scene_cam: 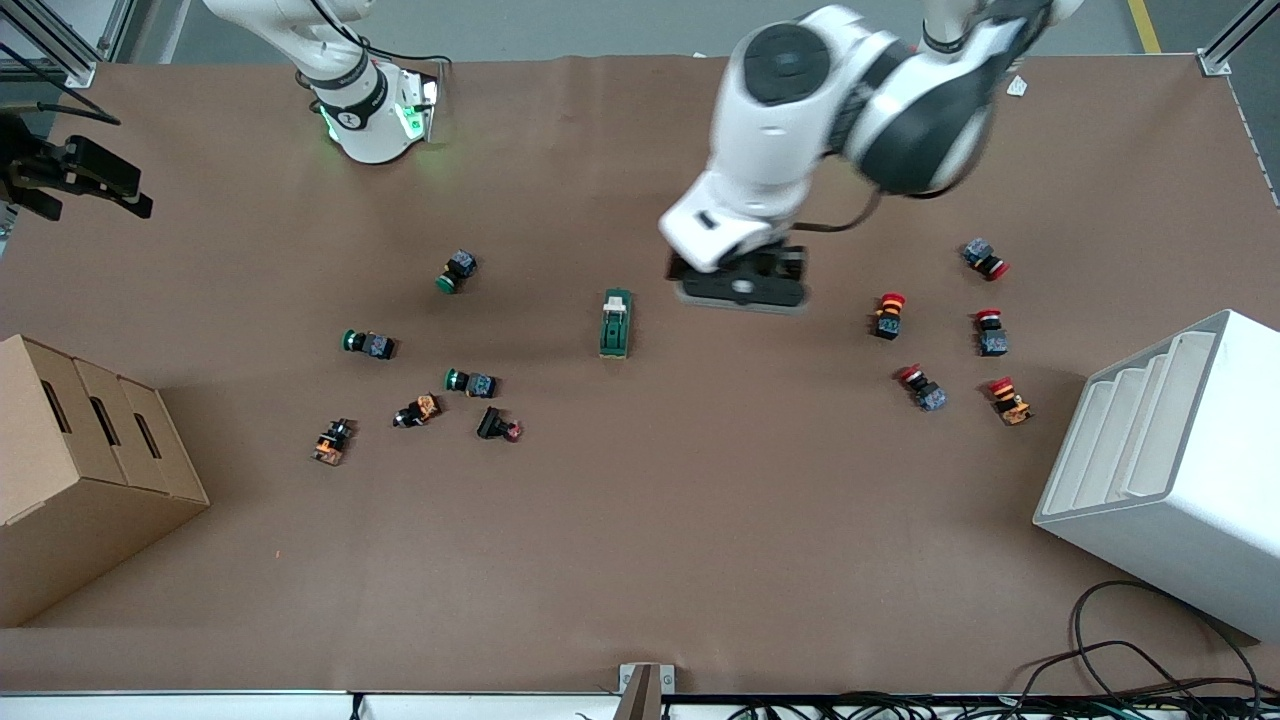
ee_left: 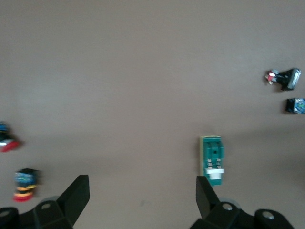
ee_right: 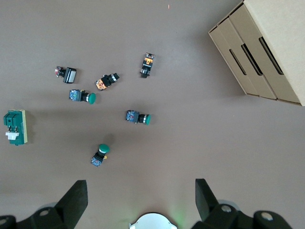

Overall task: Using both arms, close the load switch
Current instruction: 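Move the left gripper over the green load switch, then reach the right gripper toward the switch while the left gripper hovers above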

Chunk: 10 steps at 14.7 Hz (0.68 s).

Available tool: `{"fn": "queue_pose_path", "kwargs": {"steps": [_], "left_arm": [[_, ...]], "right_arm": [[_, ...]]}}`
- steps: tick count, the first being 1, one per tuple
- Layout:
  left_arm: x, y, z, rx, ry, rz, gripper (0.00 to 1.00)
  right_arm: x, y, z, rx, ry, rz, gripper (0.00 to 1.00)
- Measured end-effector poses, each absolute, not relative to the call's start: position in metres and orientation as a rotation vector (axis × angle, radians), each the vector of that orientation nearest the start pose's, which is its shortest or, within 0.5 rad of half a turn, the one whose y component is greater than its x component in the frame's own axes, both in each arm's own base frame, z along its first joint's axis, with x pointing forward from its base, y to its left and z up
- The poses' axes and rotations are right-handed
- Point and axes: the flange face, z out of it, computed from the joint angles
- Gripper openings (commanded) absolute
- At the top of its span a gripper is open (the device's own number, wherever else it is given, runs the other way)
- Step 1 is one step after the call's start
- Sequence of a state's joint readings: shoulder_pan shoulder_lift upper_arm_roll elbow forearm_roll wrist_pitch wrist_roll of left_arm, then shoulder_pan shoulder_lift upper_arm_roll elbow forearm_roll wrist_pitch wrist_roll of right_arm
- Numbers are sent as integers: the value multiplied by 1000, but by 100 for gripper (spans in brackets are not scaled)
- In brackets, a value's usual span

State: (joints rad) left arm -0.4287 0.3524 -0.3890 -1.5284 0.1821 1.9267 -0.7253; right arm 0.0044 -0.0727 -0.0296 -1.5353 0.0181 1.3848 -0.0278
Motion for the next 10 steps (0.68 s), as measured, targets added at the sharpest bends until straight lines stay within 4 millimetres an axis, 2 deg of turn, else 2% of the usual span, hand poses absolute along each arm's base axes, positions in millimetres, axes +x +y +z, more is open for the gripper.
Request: {"fn": "queue_pose_path", "kwargs": {"steps": [2, 6, 8, 10], "left_arm": [[465, -492, 444, -3107, 132, -258, 96], [412, -550, 376, -3070, 15, -461, 97], [383, -571, 335, -3024, -32, -571, 97], [353, -581, 295, -2990, -86, -717, 97]], "right_arm": [[511, -12, 664, -3117, -5, 122, 100], [511, -13, 664, -3117, 0, 125, 100], [511, -13, 664, -3117, 4, 125, 100], [511, -13, 664, -3117, 7, 125, 100]]}}
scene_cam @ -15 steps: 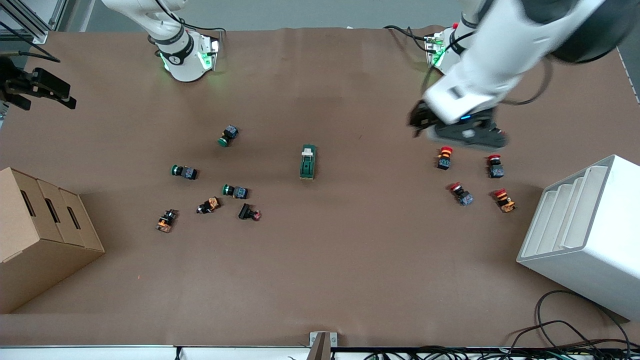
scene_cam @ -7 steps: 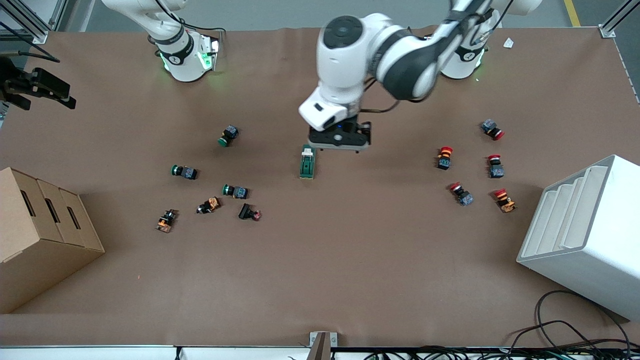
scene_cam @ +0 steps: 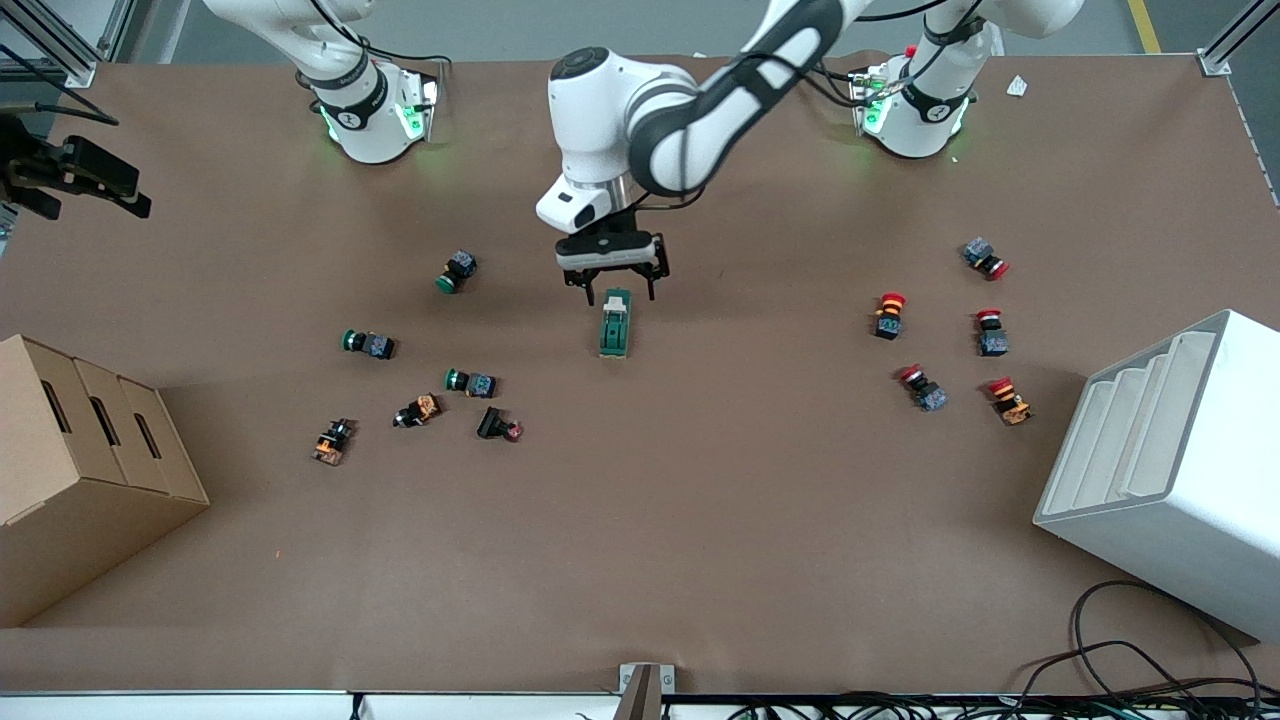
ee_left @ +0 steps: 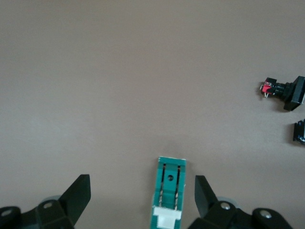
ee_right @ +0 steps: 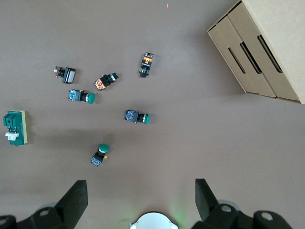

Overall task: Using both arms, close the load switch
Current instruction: 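Reach the right gripper toward the switch while the left gripper hovers above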

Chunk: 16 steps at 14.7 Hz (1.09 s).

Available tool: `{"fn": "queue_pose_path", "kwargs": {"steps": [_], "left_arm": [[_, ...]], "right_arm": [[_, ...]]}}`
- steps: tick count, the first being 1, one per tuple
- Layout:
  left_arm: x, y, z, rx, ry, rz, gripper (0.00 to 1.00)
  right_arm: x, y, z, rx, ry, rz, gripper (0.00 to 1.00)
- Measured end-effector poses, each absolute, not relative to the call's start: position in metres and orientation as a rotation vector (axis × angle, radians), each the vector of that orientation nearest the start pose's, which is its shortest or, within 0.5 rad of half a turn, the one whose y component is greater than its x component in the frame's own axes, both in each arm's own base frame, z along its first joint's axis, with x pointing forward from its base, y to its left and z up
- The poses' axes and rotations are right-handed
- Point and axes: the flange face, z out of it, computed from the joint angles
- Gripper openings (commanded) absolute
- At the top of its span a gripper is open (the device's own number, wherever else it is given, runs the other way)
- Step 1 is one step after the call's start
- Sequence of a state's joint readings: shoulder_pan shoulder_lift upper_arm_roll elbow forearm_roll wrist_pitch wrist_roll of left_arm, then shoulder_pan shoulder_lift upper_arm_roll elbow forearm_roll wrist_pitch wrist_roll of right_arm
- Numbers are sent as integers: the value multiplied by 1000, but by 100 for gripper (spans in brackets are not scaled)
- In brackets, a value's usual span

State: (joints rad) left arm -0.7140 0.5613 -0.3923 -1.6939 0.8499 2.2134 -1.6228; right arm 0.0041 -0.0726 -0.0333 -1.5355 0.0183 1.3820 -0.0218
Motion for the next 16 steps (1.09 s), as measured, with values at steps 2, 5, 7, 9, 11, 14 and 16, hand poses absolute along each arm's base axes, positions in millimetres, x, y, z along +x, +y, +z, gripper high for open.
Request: {"fn": "queue_pose_path", "kwargs": {"steps": [2, 5, 7, 9, 11, 14, 16], "left_arm": [[328, -580, 261, -2975, -141, -865, 98], [301, -578, 223, -2979, -245, -1034, 98], [284, -580, 203, -2970, -263, -1111, 98], [271, -581, 186, -2935, -240, -1149, 98], [263, -582, 176, -2917, -203, -1185, 98], [252, -579, 160, -2885, -170, -1235, 98], [240, -576, 146, -2890, -149, -1284, 98]], "right_arm": [[512, -15, 661, -3116, 13, 132, 100], [523, -17, 644, -3114, 19, 171, 100], [534, -18, 626, -3113, 22, 215, 100], [546, -18, 605, -3111, 24, 265, 100], [556, -18, 589, -3108, 39, 300, 100], [565, -13, 571, -3107, 158, 333, 100], [569, 3, 564, -3094, 256, 343, 100]]}}
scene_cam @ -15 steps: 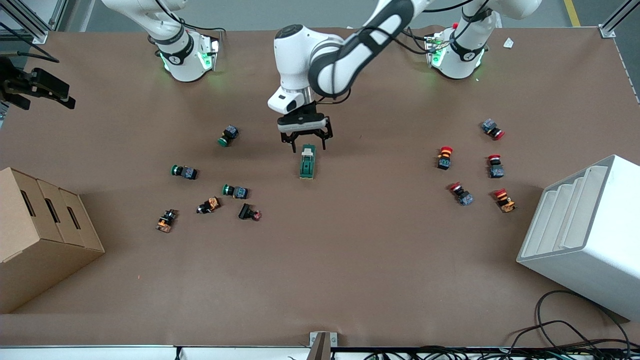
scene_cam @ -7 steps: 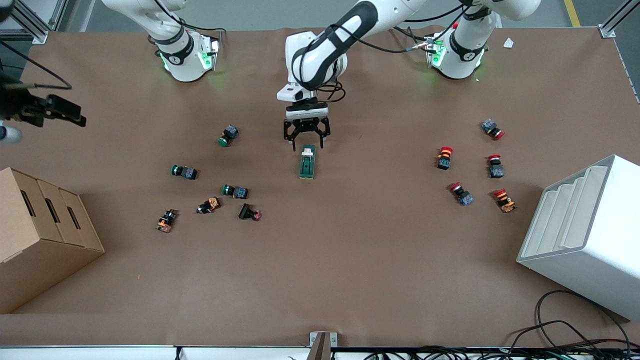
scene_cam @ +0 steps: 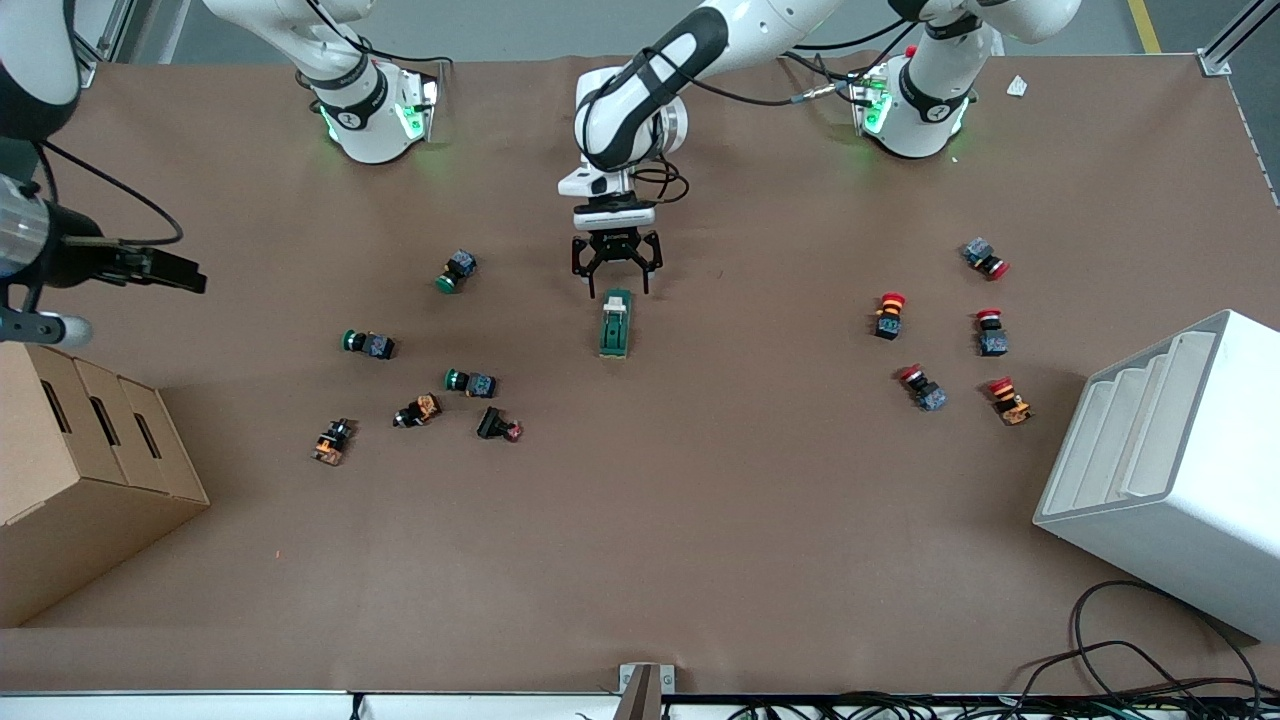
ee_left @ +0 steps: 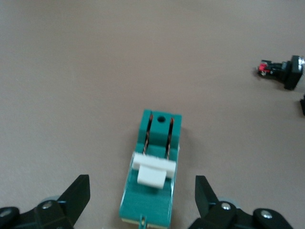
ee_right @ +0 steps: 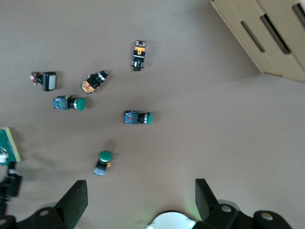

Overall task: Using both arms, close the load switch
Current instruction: 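Reach the right gripper toward the switch while the left gripper hovers above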

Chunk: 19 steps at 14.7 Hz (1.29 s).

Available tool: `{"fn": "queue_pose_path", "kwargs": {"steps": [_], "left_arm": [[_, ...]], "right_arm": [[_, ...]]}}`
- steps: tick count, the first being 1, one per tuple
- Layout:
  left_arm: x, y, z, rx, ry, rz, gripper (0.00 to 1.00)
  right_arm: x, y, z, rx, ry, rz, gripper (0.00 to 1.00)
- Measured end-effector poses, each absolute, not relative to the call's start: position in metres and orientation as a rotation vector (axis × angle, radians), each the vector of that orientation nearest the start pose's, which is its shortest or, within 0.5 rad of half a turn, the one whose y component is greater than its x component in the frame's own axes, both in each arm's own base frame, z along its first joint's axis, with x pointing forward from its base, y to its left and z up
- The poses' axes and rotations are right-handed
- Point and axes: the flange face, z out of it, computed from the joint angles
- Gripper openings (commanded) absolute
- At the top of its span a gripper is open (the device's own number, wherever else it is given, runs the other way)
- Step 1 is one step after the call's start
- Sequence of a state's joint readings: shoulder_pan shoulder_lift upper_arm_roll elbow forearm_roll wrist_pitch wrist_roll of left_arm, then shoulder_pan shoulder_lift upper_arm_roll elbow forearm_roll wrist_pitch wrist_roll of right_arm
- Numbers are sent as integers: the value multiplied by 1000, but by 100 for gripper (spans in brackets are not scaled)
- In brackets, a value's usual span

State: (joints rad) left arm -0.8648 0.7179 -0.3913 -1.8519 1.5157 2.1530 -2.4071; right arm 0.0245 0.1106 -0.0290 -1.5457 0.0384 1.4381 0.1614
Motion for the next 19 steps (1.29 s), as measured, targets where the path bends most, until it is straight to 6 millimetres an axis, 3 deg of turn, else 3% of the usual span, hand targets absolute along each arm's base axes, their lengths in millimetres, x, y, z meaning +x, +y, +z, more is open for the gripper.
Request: {"fn": "queue_pose_path", "kwargs": {"steps": [6, 10, 15, 19], "left_arm": [[228, -567, 113, -2817, -50, -1418, 98], [230, -567, 112, -2813, -22, -1442, 98], [228, -566, 105, -2811, 1, -1440, 98], [222, -564, 93, -2809, 44, -1452, 98]], "right_arm": [[576, 96, 521, -3042, 520, 374, 100], [575, 138, 488, -3007, 644, 369, 100], [555, 213, 443, -2975, 773, 323, 100], [530, 273, 392, -2946, 879, 255, 100]]}}
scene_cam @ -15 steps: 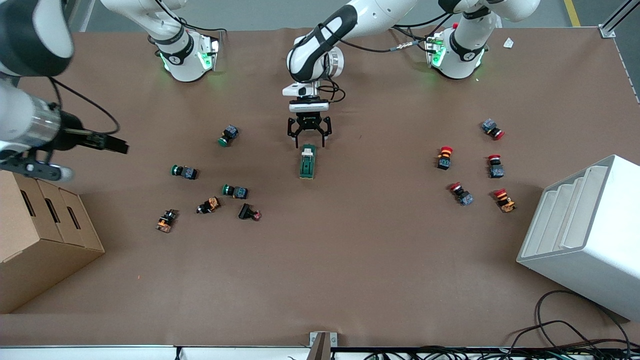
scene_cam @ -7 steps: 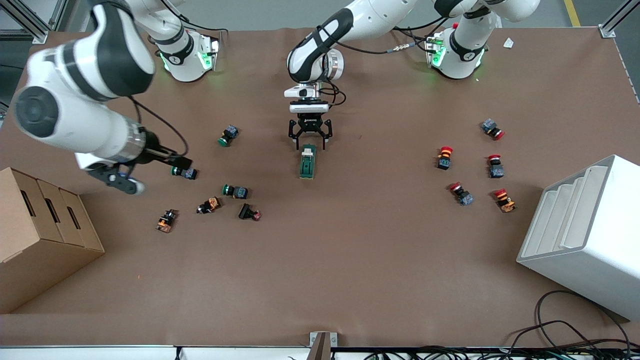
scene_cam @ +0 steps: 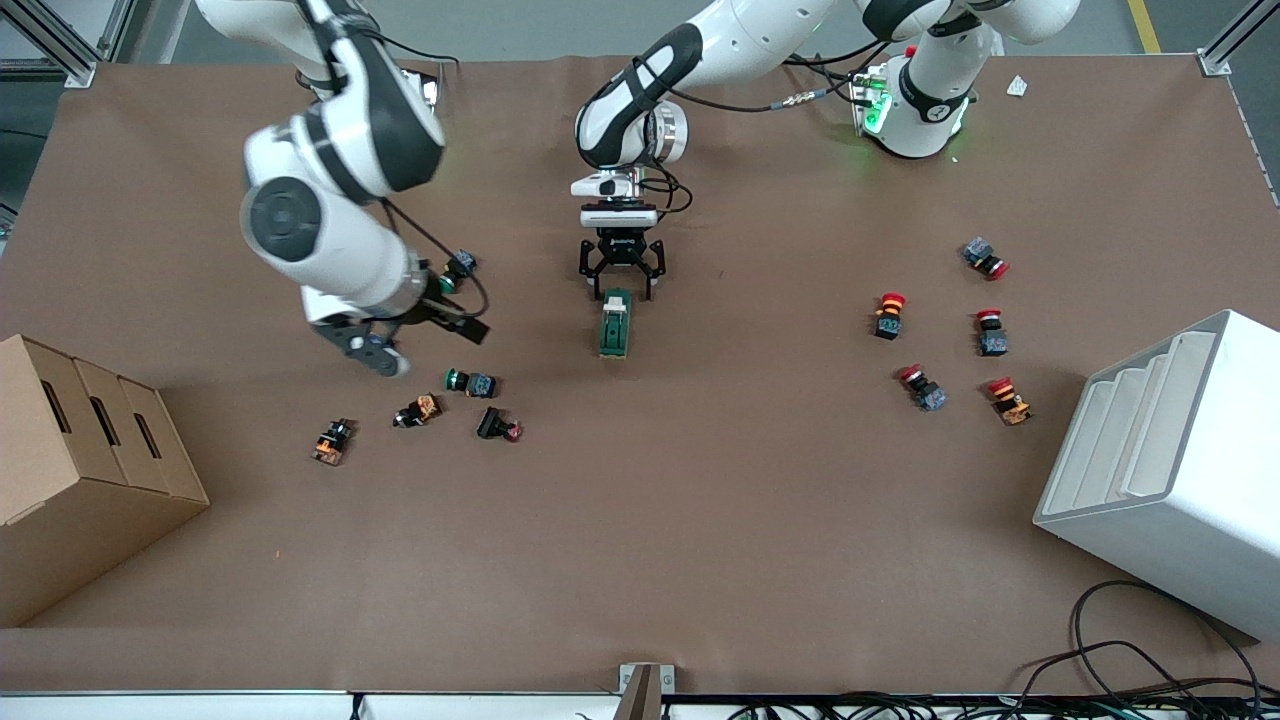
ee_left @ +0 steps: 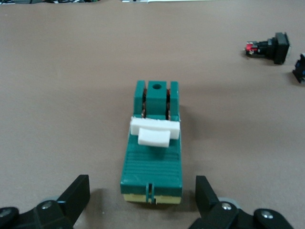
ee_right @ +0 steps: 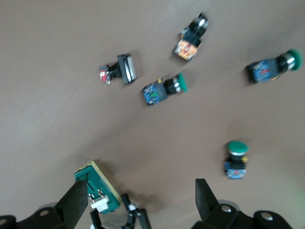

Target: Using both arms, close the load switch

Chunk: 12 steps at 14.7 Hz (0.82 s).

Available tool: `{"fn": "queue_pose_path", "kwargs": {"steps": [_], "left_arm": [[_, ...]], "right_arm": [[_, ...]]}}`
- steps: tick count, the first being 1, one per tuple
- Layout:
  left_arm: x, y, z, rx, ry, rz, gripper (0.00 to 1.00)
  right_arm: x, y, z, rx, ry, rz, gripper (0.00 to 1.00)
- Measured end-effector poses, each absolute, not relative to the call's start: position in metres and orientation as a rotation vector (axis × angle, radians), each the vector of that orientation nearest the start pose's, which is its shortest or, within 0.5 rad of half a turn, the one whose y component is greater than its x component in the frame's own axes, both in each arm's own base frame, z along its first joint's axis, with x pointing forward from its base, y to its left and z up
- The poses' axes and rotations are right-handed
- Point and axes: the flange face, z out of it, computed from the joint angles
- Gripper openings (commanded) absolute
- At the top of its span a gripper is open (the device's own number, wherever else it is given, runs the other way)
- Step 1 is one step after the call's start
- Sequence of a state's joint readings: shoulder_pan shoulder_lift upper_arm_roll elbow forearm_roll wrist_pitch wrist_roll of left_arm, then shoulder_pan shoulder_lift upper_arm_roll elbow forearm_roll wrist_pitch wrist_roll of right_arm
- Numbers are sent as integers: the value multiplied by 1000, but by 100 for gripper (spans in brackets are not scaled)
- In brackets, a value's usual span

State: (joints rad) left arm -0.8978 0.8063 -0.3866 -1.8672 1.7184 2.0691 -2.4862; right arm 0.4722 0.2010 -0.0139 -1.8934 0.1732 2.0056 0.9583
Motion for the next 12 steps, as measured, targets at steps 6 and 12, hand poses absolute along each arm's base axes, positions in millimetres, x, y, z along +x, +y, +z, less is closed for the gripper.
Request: {"fn": "queue_pose_path", "kwargs": {"steps": [6, 12], "left_arm": [[220, -564, 90, -2817, 38, -1505, 98], [218, -564, 88, -2807, 54, -1515, 99]], "right_arm": [[503, 352, 318, -2894, 915, 265, 100], [473, 411, 266, -2838, 974, 243, 100]]}}
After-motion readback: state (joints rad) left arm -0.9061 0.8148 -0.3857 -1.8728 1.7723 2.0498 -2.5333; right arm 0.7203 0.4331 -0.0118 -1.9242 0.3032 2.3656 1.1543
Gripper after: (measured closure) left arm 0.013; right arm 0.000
